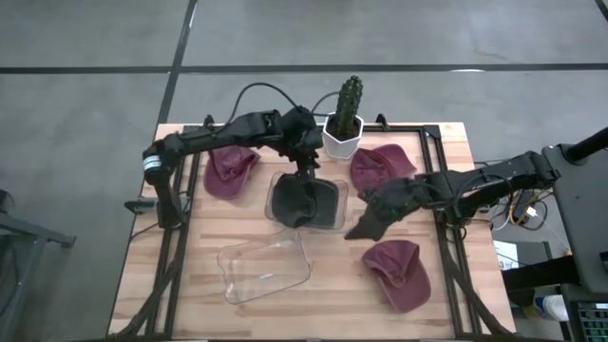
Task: Pick & Place hat
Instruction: Put the red cap into the bottom transparent bin
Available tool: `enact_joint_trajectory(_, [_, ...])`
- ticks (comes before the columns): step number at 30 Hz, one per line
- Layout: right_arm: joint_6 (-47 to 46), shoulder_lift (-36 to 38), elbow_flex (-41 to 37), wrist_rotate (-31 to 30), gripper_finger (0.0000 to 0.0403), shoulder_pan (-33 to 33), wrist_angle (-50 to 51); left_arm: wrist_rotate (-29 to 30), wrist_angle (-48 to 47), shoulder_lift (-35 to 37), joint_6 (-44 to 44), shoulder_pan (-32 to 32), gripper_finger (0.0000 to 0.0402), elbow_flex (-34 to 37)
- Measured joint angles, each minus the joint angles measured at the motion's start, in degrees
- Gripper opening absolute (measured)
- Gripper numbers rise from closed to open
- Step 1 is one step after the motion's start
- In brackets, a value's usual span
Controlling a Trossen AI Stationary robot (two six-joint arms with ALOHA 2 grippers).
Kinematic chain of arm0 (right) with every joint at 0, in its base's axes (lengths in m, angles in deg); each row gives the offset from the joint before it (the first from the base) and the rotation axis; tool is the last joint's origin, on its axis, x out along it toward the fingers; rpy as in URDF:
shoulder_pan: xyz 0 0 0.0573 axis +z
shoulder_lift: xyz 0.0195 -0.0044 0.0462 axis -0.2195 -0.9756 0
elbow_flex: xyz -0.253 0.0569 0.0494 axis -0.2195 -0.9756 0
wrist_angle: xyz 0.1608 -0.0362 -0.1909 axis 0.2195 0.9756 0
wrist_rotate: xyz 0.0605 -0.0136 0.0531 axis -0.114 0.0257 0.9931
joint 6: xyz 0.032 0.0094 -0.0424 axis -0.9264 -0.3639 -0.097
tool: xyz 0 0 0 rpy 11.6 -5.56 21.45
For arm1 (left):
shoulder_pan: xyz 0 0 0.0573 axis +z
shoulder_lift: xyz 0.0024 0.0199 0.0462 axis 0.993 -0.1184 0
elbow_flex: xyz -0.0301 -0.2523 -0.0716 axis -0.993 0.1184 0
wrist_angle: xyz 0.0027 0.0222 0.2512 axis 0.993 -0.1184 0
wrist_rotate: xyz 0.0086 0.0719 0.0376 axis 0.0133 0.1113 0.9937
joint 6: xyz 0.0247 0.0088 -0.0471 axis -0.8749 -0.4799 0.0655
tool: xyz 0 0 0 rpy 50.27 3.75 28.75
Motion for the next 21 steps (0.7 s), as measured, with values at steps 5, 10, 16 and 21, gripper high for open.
enact_joint_trajectory(5, [-6.5,0.0,0.0,0.97,0.0215,4.09,13.5,-0.22,0.22,2.95,2.77,-0.09,0.0153,0.05])
enact_joint_trajectory(10, [-11.7,0.0,0.0,0.95,0.0215,9.92,24.55,-0.26,0.9,5.39,4.44,-0.55,0.0153,0.05])
enact_joint_trajectory(16, [-21.8,-0.02,-1.78,0.61,0.0215,17.46,35.39,-0.4,1.76,6.84,5.98,-1.68,0.0153,0.09])
enact_joint_trajectory(21, [-31.82,-0.02,-5.07,0.7,0.0215,24.82,37.44,-0.4,2.39,7.08,6.96,-2.91,0.0153,0.09])
